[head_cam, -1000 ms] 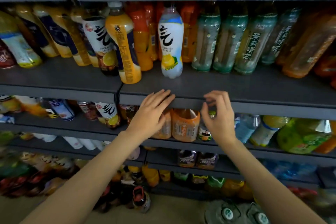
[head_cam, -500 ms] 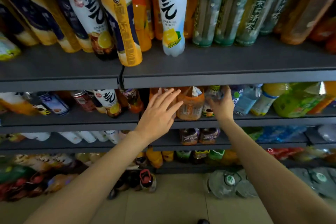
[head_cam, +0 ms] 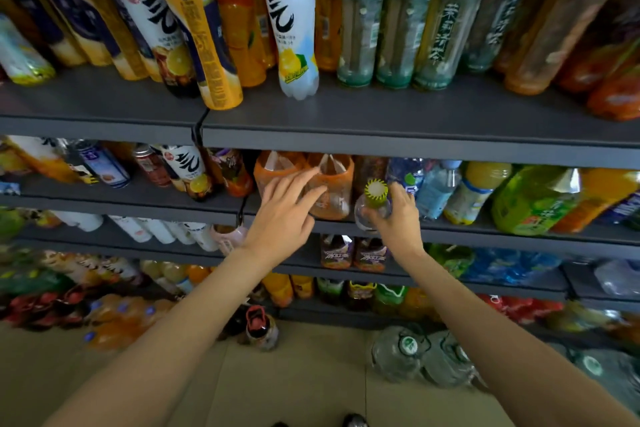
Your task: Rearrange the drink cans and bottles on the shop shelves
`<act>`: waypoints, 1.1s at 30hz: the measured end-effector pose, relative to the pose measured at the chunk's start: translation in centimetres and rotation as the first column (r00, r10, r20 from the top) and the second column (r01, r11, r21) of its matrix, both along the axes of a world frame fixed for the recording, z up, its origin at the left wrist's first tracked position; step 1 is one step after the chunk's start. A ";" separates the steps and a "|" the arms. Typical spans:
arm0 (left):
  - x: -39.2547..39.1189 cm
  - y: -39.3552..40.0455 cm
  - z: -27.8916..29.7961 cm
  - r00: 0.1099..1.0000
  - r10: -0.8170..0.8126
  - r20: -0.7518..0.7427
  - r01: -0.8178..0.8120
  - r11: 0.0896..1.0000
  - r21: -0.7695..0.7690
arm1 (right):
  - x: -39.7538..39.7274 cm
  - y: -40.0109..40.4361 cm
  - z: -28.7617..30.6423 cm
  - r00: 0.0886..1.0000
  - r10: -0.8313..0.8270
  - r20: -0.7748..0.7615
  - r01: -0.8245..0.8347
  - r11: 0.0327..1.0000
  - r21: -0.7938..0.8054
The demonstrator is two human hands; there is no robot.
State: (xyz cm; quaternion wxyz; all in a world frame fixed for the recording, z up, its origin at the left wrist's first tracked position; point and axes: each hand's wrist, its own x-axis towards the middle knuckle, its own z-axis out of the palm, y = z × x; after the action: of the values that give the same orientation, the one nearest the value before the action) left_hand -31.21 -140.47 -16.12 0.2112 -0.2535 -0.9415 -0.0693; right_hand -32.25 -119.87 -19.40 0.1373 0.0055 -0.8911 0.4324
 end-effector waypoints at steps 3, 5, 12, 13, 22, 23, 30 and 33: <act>-0.4 0.7 2.9 0.997 -0.025 -0.068 0.027 0.999 0.033 | 1.5 0.7 4.6 0.983 0.132 -0.131 -0.142 0.988 -0.064; -1.0 1.3 5.2 0.991 -0.034 -0.127 0.044 0.996 0.078 | 2.2 0.8 8.6 0.961 0.186 -0.205 -0.206 0.975 -0.079; -1.9 3.1 17.7 0.928 -0.060 -0.369 0.144 0.968 0.203 | 3.9 1.3 26.1 0.805 0.045 -0.592 -0.296 0.895 -0.333; -1.9 3.3 19.4 0.913 -0.060 -0.403 0.158 0.964 0.214 | 3.8 1.5 28.1 0.774 0.022 -0.633 -0.303 0.891 -0.339; -4.1 6.4 26.5 0.962 0.087 -0.258 -0.050 0.988 0.145 | -0.5 3.4 40.8 0.627 -0.211 -0.750 -0.158 0.909 -0.387; -4.5 6.6 26.6 0.969 0.108 -0.222 -0.077 0.987 0.141 | -1.9 3.5 41.2 0.652 -0.217 -0.727 -0.096 0.927 -0.362; -5.9 8.2 27.9 0.990 0.088 -0.106 -0.077 0.992 0.102 | -7.1 4.8 41.8 0.834 -0.165 -0.527 0.105 0.984 -0.141; -6.6 9.7 28.2 0.996 0.069 -0.048 -0.066 0.997 0.047 | -8.2 4.9 40.0 0.888 -0.079 -0.453 0.108 0.993 0.038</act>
State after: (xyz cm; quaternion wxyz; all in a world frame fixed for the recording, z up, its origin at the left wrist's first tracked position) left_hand -37.85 -130.82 12.07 0.2422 -0.2183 -0.9422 -0.0770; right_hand -40.42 -114.94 20.58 0.3603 0.0667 -0.8473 0.3844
